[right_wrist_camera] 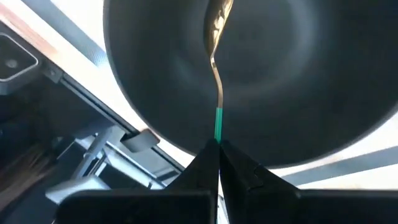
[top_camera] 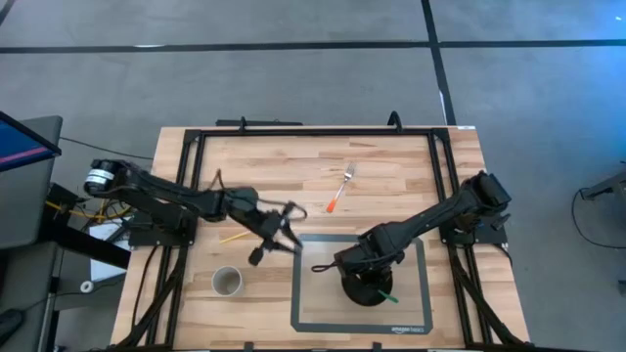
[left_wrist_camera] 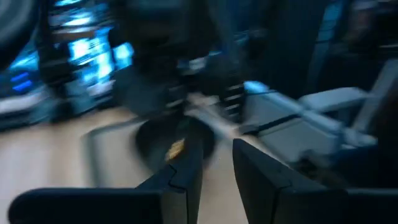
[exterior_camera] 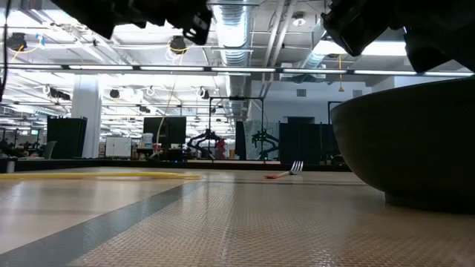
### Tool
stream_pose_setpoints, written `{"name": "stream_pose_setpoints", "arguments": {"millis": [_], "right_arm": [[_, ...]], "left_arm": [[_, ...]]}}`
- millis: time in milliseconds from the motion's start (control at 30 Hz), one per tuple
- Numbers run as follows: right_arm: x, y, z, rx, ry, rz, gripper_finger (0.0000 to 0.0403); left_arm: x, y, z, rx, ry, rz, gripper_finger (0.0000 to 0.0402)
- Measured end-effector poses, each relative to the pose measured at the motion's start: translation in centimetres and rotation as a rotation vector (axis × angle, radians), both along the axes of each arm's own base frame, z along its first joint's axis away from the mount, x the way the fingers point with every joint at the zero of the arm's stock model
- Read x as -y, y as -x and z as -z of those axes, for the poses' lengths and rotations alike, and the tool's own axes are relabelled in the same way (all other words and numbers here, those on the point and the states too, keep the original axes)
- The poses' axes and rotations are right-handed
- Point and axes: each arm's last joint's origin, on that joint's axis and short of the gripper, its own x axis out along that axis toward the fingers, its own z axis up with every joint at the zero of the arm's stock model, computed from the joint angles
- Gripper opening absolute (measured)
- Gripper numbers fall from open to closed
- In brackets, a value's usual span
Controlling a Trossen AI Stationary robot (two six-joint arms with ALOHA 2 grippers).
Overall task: Pick & Place Utensil
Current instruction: Put the green spoon into the black bowl
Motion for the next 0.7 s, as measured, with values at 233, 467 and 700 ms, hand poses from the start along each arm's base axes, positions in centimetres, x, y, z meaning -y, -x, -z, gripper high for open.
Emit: {"name": "stream_pose_setpoints", "arguments": {"millis": [233, 467, 700], "right_arm": [[0.0, 0.0, 0.1, -0.011, -0.011, -0.004, 0.0000], [0.4, -0.7, 1.4, -0.037, 0.007, 0.007, 0.0000], [0.6, -0.9, 2.0, -0.047, 0.013, -0.001, 0.0000]], "left_arm": [[2.5, -3.0, 4.1, 0.076, 0.018, 0.076, 0.0056], [3.7, -6.6, 7.1, 0.014, 0.026, 0.081, 0.0018], [4.4, -9.2, 8.6, -0.018, 0.044, 0.078, 0.0008]]}}
